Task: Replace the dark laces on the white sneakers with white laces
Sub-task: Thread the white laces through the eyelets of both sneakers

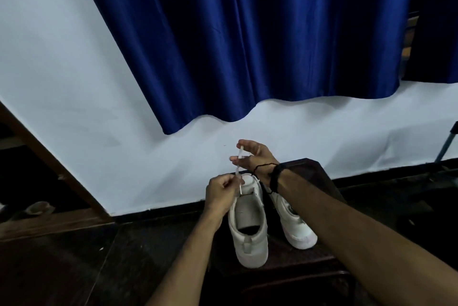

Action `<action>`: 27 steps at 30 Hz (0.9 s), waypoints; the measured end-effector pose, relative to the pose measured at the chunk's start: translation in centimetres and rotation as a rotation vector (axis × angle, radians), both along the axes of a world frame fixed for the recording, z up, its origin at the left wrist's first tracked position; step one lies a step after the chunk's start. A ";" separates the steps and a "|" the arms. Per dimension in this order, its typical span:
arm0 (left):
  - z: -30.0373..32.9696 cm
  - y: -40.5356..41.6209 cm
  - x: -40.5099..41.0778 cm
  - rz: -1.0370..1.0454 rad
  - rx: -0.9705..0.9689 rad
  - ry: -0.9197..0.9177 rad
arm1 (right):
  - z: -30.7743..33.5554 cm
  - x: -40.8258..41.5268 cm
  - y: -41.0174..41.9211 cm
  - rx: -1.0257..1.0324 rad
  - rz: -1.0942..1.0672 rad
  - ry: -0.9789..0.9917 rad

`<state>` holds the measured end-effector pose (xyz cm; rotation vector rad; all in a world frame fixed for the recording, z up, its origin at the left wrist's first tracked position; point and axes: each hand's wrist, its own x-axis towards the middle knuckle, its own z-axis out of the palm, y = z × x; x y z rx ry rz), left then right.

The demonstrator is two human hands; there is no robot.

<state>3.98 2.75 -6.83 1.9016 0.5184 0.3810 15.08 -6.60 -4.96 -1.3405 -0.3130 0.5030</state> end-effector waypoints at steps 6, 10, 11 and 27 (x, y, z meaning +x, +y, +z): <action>0.7 2.1 1.2 -0.018 0.032 0.103 | -0.2 -0.4 -1.7 -0.715 -0.071 -1.090; 1.8 2.8 2.2 -0.034 0.117 0.133 | -0.1 0.1 -1.7 -0.534 0.433 -0.836; 1.9 2.8 2.2 0.004 0.122 0.121 | -0.1 0.3 -1.8 -0.566 0.431 -0.823; -3.6 -2.7 -1.9 0.289 0.352 0.133 | -3.2 1.5 -3.1 -0.735 0.149 -0.620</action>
